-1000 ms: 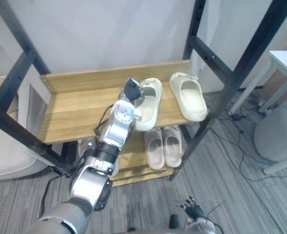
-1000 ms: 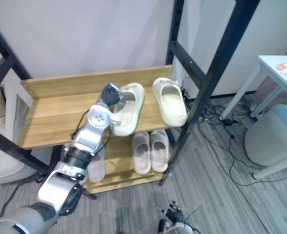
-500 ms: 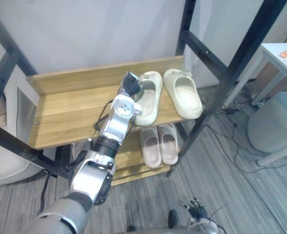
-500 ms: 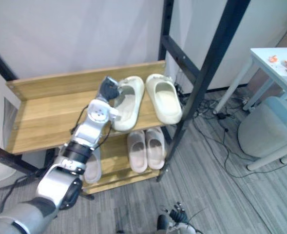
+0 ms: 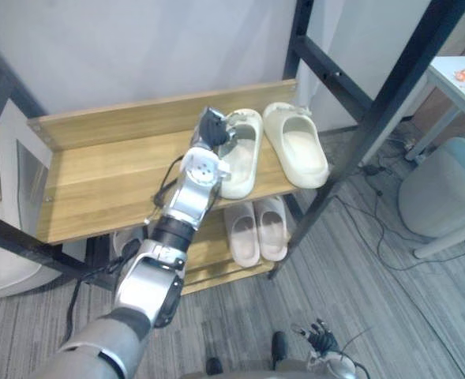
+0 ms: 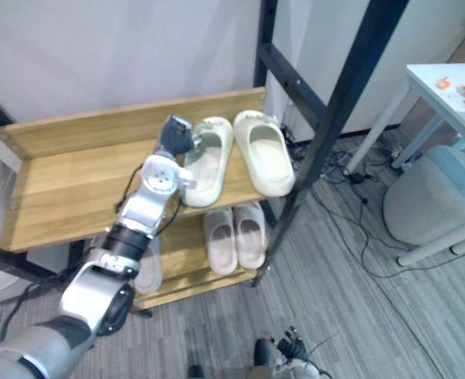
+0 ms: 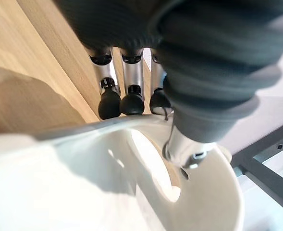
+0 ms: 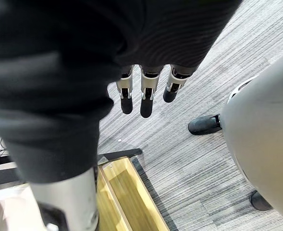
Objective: Organize the slippers on the shoe rack
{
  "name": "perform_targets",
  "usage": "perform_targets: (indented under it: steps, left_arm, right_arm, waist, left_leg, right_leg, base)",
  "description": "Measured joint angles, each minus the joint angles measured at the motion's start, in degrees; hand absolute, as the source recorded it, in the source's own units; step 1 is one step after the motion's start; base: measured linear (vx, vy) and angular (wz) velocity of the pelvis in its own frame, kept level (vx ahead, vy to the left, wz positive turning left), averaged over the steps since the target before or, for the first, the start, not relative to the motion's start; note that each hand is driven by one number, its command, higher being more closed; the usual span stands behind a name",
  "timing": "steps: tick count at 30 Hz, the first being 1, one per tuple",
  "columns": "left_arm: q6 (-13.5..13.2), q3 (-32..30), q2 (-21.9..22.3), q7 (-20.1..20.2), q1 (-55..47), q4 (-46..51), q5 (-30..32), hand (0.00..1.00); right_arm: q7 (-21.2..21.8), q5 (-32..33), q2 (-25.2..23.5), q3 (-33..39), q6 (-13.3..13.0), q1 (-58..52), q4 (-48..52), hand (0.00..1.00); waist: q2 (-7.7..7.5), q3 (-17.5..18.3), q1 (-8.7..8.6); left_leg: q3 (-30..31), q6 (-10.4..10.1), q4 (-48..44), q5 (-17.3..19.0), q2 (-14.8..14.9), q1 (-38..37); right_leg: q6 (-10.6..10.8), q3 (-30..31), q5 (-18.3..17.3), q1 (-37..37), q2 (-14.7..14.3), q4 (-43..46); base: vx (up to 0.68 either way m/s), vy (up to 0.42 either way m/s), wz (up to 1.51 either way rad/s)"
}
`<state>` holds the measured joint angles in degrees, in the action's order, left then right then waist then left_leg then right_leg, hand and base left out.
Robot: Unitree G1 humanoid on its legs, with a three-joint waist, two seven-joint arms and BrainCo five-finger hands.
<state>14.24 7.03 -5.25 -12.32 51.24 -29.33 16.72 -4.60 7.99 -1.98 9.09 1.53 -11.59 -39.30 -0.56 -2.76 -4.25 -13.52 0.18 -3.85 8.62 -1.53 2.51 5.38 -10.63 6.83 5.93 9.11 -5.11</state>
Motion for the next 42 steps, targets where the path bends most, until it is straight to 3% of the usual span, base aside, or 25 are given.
perform_targets:
  steps: [9, 21, 30, 36, 42]
  left_arm:
    - [-0.4, -1.1, 0.6, -0.2, 0.2, -0.9, -3.4, 0.0]
    - [-3.1, -3.8, 1.7, -2.8, -0.7, 1.0, -15.3, 0.0]
    - [-7.6, -3.8, 1.7, -3.6, -9.2, 10.2, -23.1, 0.0]
    - [-7.8, -2.8, 2.7, -2.3, -15.6, 12.7, -27.0, 0.0]
    - [-8.7, 0.2, 3.9, 0.3, -21.2, 14.3, -27.1, 0.0]
  right_arm:
    - [0.0, 1.0, 0.0, 0.9, 0.0, 0.4, -0.5, 0.0]
    - [0.0, 1.0, 0.7, 0.9, 0.1, 0.8, -2.6, 0.0]
    - [0.1, 1.0, 2.1, -0.8, 0.1, 0.9, -4.8, 0.0]
    - [0.1, 1.0, 2.1, -0.9, 0.0, 1.0, -6.0, 0.0]
    - [0.1, 1.0, 2.2, -1.4, 0.2, 1.3, -6.6, 0.0]
  waist:
    - [0.06, -0.6, -0.02]
    - [0.03, -0.6, 0.1]
    - [0.0, -0.6, 1.39]
    - [-0.38, -0.3, 1.51]
    - [-0.69, 0.0, 1.91]
  left_leg:
    - [1.2, 0.4, 0.0, -0.3, -0.1, -0.5]
    - [3.2, 1.5, 0.9, -1.2, -1.0, -0.7]
    - [5.0, 1.7, 0.9, -1.9, -1.3, -1.5]
    - [6.4, 1.7, 2.2, -3.4, -1.6, -1.5]
    - [7.2, 1.3, 5.1, -5.2, -1.5, -3.1]
  right_leg:
    - [0.0, -1.0, 0.0, -1.2, 0.1, 0.0]
    - [0.0, -2.9, 0.0, -2.1, 1.1, 0.0]
    - [0.0, -4.8, 0.0, -3.8, 1.6, 0.0]
    - [0.0, -6.1, -0.1, -3.9, 1.8, 0.0]
    - [0.0, -7.5, 0.0, -4.7, 1.5, -0.4]
  base:
    - [-0.01, -0.008, 0.06]
    - [-0.02, -0.004, 0.09]
    - [-0.01, -0.006, 0.12]
    - [-0.05, -0.016, 0.12]
    - [-0.03, -0.022, 0.06]
